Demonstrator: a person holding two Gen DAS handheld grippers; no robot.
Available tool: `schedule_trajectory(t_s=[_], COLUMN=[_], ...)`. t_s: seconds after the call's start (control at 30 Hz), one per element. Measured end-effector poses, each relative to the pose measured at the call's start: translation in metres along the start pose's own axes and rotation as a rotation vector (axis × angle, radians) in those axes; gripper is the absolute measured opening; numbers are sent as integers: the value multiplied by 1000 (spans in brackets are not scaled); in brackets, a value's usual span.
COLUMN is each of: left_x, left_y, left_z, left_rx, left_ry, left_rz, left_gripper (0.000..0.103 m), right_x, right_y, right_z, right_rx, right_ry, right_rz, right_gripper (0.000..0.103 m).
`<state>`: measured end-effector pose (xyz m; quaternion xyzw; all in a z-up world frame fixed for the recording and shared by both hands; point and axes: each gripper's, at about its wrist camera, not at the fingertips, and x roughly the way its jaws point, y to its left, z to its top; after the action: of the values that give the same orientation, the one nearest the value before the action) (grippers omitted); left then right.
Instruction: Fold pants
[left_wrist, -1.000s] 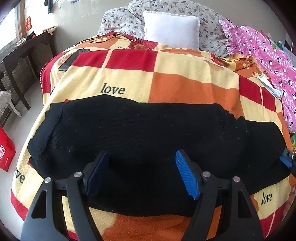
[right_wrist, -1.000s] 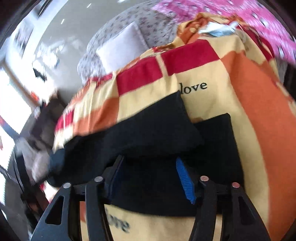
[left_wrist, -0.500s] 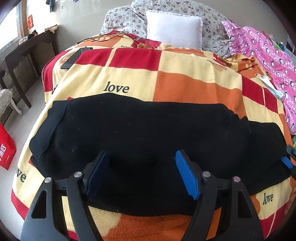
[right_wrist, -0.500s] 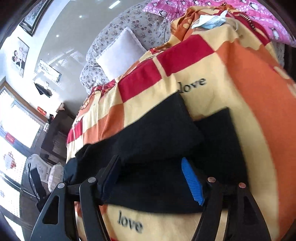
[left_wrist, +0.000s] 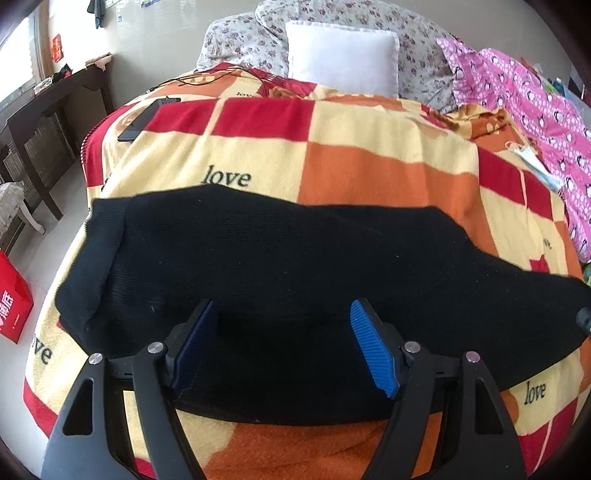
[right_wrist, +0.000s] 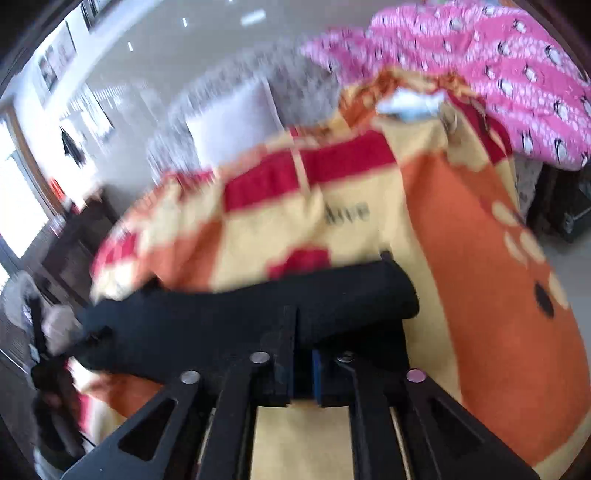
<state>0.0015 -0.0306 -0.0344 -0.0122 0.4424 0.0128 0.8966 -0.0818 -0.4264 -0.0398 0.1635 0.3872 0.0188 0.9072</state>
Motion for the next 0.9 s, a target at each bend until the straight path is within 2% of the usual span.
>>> schedule_trajectory(t_s=[0.03, 0.07, 0.1, 0.13, 0.17, 0.27, 0.33, 0.4, 0.53, 0.63, 0.7, 0.8, 0.9], left_x=[0, -1, -2, -3, -4, -9, -11, -13, -11, -8, -5, 0, 6], left_y=[0, 0, 0, 1, 2, 4, 5, 8, 20, 32, 39, 47, 54], left_z=[-1, -1, -1, -1, 0, 5, 7, 11, 12, 12, 12, 12, 13], left_rx=[2, 5, 6, 5, 4, 5, 4, 0, -19, -38, -48, -60, -68], left_ry=[-1, -2, -2, -3, -5, -23, -38, -50, -54, -46, -41, -33, -26], left_rz=[3, 2, 1, 2, 5, 7, 15, 25, 54, 79, 91, 107, 114], left_gripper=[74, 74, 74, 74, 74, 74, 74, 74, 74, 74, 74, 74, 74], right_x=[11, 12, 5, -1, -12, -38, -47, -43, -7, 39, 66, 105, 129], right_y=[-4, -6, -7, -8, -9, -12, -2, 22, 91, 145, 174, 213, 233], right_z=[-3, -6, -7, -7, -6, -1, 7, 12, 21, 26, 27, 25, 23], right_rx=[12, 21, 27, 27, 21, 26, 15, -36, -195, -284, -333, -416, -464], right_ry=[54, 71, 54, 49, 31, -33, -69, -64, -20, 31, 70, 107, 135], right_rz=[-48, -56, -42, -47, -74, -143, -97, -15, 126, 213, 223, 189, 162], right_gripper=[20, 21, 24, 31, 36, 39, 39, 39, 40, 40, 40, 40, 35])
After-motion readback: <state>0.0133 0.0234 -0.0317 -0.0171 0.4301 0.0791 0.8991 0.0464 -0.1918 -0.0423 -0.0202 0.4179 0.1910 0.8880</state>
